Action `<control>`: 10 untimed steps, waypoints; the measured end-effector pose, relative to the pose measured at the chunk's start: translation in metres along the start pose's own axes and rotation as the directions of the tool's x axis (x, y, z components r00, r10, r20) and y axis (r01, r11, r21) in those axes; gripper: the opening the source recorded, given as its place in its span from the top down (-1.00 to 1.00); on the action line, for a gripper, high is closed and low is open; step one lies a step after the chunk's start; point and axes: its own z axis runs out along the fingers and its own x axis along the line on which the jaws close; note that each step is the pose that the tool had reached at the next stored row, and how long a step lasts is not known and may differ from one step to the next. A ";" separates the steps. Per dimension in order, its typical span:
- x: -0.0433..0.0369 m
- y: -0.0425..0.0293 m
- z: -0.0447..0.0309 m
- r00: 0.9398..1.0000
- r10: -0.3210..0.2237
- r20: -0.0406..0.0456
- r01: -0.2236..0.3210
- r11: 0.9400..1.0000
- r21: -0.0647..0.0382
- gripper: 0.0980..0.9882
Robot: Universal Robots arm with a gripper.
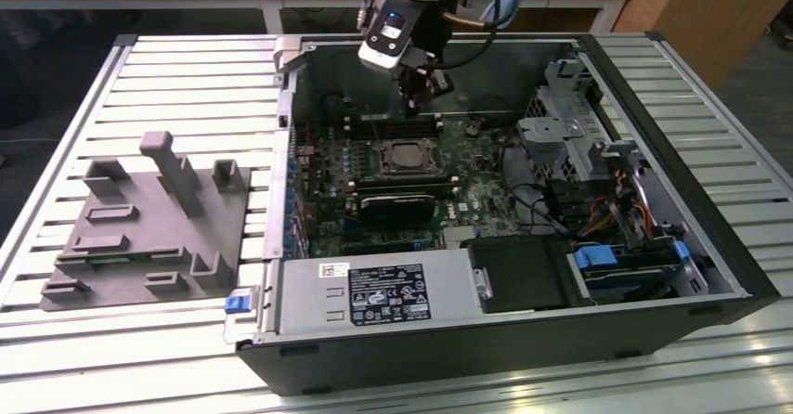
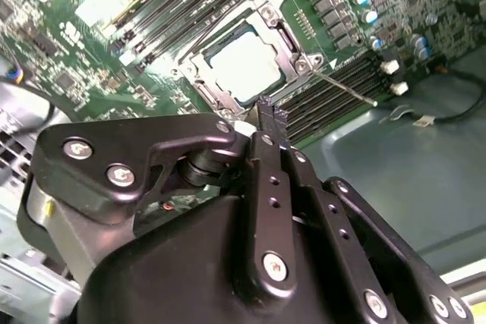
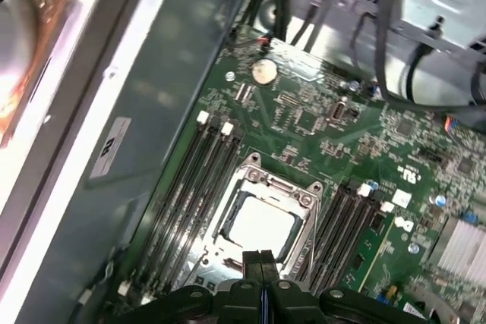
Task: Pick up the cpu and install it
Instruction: 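Install the first cpu locking lever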
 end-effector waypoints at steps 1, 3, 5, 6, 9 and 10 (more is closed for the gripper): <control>0.0000 0.0000 0.0000 1.000 -0.014 0.000 0.014 1.000 0.000 0.98; 0.0000 0.0000 0.0000 0.999 -0.033 0.000 0.033 0.999 0.001 0.98; 0.0000 0.0000 0.0000 0.999 -0.049 0.000 0.049 0.999 0.001 0.98; 0.0000 0.0000 0.0000 0.998 -0.057 0.000 0.057 0.998 0.002 0.98; 0.0000 0.0000 0.0000 0.997 -0.080 -0.001 0.080 0.997 0.002 0.98; 0.0000 0.0000 0.0000 0.996 -0.087 -0.001 0.087 0.996 0.002 0.98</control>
